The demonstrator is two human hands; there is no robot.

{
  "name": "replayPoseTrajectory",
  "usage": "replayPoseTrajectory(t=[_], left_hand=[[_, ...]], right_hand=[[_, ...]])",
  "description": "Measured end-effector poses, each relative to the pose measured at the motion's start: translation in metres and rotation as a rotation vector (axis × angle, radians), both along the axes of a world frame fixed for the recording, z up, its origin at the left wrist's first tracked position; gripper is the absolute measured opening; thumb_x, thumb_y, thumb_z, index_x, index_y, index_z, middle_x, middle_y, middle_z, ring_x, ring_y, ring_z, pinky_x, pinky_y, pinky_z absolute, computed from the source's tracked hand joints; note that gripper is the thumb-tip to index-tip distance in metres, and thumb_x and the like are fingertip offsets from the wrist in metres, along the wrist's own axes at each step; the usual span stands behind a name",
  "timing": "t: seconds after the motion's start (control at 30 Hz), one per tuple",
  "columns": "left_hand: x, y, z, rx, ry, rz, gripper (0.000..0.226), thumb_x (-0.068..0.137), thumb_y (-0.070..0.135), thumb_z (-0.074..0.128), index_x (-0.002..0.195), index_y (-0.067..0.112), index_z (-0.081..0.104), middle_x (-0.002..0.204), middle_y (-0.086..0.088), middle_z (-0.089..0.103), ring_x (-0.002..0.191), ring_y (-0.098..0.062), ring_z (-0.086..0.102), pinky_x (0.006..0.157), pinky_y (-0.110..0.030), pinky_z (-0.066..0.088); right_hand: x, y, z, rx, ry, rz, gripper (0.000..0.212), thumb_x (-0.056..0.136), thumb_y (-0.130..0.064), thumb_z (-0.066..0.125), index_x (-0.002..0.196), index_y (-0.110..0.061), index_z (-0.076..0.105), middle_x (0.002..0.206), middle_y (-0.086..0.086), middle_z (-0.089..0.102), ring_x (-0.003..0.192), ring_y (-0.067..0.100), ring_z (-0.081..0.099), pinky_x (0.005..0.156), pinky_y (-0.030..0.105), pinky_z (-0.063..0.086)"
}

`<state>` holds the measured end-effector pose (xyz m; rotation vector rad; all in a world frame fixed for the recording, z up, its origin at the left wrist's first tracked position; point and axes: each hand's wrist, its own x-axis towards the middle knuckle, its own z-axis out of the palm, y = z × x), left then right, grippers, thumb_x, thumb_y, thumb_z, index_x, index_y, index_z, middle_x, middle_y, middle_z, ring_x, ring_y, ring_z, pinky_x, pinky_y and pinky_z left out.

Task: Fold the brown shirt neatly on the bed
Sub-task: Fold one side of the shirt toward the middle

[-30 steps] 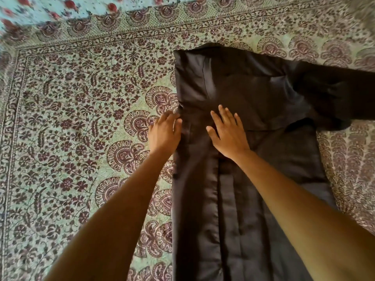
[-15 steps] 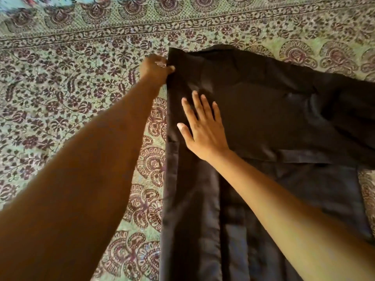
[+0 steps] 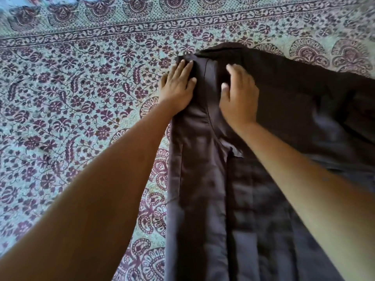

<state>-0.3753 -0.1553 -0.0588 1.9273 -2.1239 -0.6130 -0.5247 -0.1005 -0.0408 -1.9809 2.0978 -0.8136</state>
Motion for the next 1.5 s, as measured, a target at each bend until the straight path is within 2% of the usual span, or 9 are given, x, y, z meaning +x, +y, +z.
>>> replayPoseTrajectory(t=[0.1, 0.27, 0.5, 0.63, 0.73, 0.93, 1.07, 1.17, 1.5], left_hand=[[-0.004, -0.006, 0.002, 0.105, -0.082, 0.044, 0.051, 0.099, 0.040, 0.018, 0.148, 0.033, 0.008, 0.159, 0.007, 0.001, 0.146, -0.015, -0.002, 0.117, -0.040, -0.005], [-0.008, -0.008, 0.002, 0.128, -0.163, 0.096, 0.051, 0.098, 0.040, 0.016, 0.148, 0.034, 0.007, 0.158, 0.009, -0.002, 0.146, -0.016, -0.004, 0.117, -0.044, -0.007], [-0.012, -0.010, 0.004, 0.148, -0.208, 0.109, 0.053, 0.097, 0.040, 0.018, 0.149, 0.033, 0.007, 0.158, 0.009, -0.002, 0.146, -0.017, -0.004, 0.117, -0.047, -0.006], [-0.011, -0.011, 0.004, 0.167, -0.223, 0.097, 0.053, 0.098, 0.040, 0.017, 0.149, 0.032, 0.003, 0.158, 0.008, -0.005, 0.146, -0.017, -0.007, 0.116, -0.048, -0.008], [-0.012, -0.009, 0.006, 0.172, -0.265, 0.077, 0.053, 0.098, 0.042, 0.015, 0.149, 0.032, 0.001, 0.158, 0.008, -0.007, 0.146, -0.018, -0.006, 0.116, -0.050, -0.007], [-0.021, 0.017, 0.025, 0.067, -0.270, 0.166, 0.059, 0.099, 0.041, 0.019, 0.150, 0.020, -0.001, 0.158, 0.001, -0.010, 0.146, -0.019, -0.009, 0.116, -0.050, -0.008], [-0.042, 0.102, 0.021, -0.035, -0.078, -0.009, 0.055, 0.099, 0.041, 0.022, 0.150, 0.023, 0.008, 0.159, 0.005, 0.000, 0.146, -0.014, -0.002, 0.116, -0.041, -0.006], [-0.024, 0.131, 0.001, -0.046, -0.189, -0.099, 0.055, 0.097, 0.044, 0.023, 0.149, 0.026, 0.014, 0.158, 0.004, 0.009, 0.146, -0.016, 0.007, 0.116, -0.042, -0.001], [-0.015, 0.096, 0.006, 0.066, -0.203, 0.218, 0.057, 0.097, 0.037, 0.021, 0.150, 0.019, 0.009, 0.159, 0.003, 0.004, 0.146, -0.017, -0.004, 0.115, -0.048, -0.010]], right_hand=[[-0.018, -0.034, 0.008, 0.293, 0.045, 0.027, 0.045, 0.094, -0.039, 0.042, 0.129, -0.011, 0.048, 0.130, 0.013, 0.053, 0.123, 0.033, 0.041, 0.099, 0.041, 0.032], [-0.048, -0.048, 0.018, 0.409, -0.073, -0.066, 0.035, 0.086, -0.048, 0.055, 0.077, -0.014, 0.060, 0.088, 0.014, 0.062, 0.098, 0.034, 0.058, 0.071, 0.030, 0.037], [-0.099, -0.006, 0.003, 0.153, 0.250, -0.449, 0.036, 0.091, -0.040, 0.042, 0.108, -0.011, 0.056, 0.116, 0.019, 0.056, 0.112, 0.037, 0.046, 0.091, 0.044, 0.034], [-0.057, 0.036, -0.006, -0.017, 0.187, -0.001, 0.050, 0.090, -0.035, 0.034, 0.130, -0.007, 0.047, 0.134, 0.018, 0.048, 0.124, 0.035, 0.044, 0.102, 0.044, 0.031], [-0.023, 0.077, -0.023, 0.193, 0.232, 0.310, 0.065, 0.089, -0.047, 0.025, 0.144, -0.012, 0.028, 0.152, 0.011, 0.025, 0.140, 0.026, 0.024, 0.113, 0.043, 0.015], [-0.061, 0.101, -0.029, 0.309, 0.330, 0.213, 0.073, 0.086, -0.060, 0.020, 0.145, -0.018, 0.025, 0.153, 0.011, 0.020, 0.141, 0.028, 0.021, 0.113, 0.046, 0.013], [-0.060, 0.106, -0.025, 0.350, 0.364, 0.195, 0.074, 0.086, -0.062, 0.014, 0.147, -0.020, 0.018, 0.155, 0.011, 0.015, 0.143, 0.027, 0.014, 0.114, 0.047, 0.008], [-0.057, 0.105, -0.024, 0.401, 0.368, 0.190, 0.077, 0.083, -0.064, 0.007, 0.148, -0.023, 0.009, 0.157, 0.008, 0.005, 0.144, 0.025, 0.005, 0.115, 0.046, 0.001], [-0.023, 0.087, -0.002, 0.274, 0.305, 0.263, 0.068, 0.088, -0.049, 0.012, 0.147, -0.016, 0.016, 0.156, 0.009, 0.011, 0.144, 0.025, 0.010, 0.115, 0.044, 0.004]])
